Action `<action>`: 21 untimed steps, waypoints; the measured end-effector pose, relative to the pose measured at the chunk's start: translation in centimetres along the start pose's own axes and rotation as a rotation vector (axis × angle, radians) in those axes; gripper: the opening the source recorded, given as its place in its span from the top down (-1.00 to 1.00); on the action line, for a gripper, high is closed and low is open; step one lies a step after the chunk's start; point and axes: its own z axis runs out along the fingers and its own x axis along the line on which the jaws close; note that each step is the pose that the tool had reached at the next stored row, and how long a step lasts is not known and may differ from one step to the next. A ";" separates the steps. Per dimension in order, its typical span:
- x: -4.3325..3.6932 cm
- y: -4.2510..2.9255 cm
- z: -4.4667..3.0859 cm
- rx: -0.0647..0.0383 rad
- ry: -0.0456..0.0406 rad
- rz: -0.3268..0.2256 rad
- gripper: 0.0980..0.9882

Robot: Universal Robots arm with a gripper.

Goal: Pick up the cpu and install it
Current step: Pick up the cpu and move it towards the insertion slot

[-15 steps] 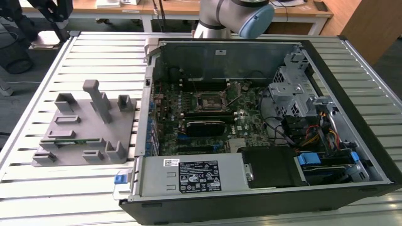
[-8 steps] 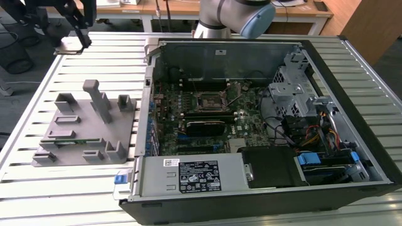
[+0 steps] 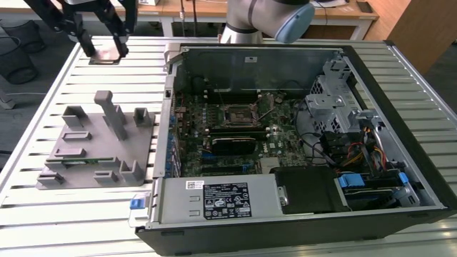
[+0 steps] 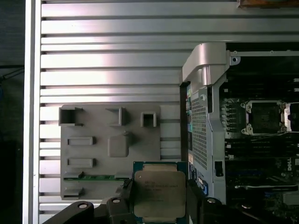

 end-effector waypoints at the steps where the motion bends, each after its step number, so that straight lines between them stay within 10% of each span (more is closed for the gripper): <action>1: -0.49 0.02 0.01 0.000 0.0001 0.000 0.01; 21: -7.00 0.22 0.31 0.000 0.0017 0.000 0.01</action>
